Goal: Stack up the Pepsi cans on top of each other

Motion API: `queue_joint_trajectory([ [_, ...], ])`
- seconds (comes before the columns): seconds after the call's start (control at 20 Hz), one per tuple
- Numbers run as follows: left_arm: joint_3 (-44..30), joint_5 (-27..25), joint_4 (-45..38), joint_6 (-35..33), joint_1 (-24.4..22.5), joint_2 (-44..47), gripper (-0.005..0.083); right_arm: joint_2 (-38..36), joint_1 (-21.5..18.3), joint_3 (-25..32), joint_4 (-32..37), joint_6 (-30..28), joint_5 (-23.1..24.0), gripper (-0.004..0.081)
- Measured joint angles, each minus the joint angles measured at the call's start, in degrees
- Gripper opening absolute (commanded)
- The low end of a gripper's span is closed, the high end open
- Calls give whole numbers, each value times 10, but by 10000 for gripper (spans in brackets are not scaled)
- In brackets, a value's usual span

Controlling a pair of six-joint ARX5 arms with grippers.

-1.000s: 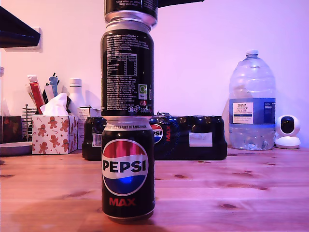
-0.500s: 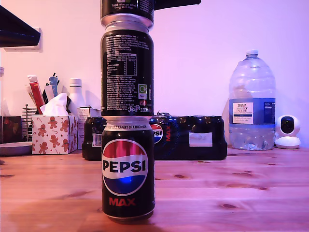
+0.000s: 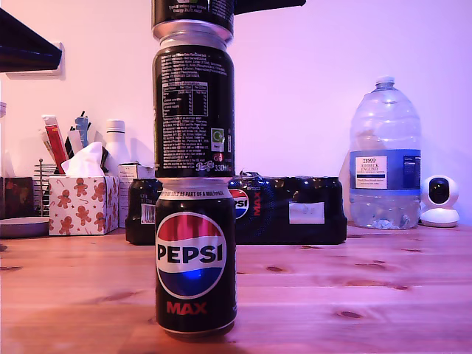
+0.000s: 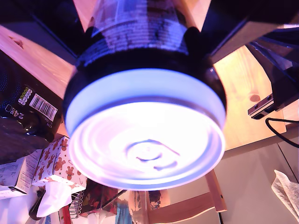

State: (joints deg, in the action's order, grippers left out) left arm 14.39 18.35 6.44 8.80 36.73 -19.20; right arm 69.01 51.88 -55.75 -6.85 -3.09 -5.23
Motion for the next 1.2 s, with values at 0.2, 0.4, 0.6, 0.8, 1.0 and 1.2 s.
queue_joint_trajectory([
  [0.2,0,0,0,0,0,0,-21,0,0,0,0,0,0,618],
  [0.4,0,0,0,0,0,0,-21,0,0,-5,-9,0,0,618],
  [0.6,0,0,0,0,0,0,-21,0,0,-15,-25,0,0,618],
  [0.8,0,0,0,0,0,0,-21,0,0,-15,-27,0,0,618],
  [1.0,0,0,0,0,0,0,-21,0,0,-16,-33,0,0,618],
  [1.2,0,0,0,0,0,0,-21,0,0,-16,-33,0,1,617],
])
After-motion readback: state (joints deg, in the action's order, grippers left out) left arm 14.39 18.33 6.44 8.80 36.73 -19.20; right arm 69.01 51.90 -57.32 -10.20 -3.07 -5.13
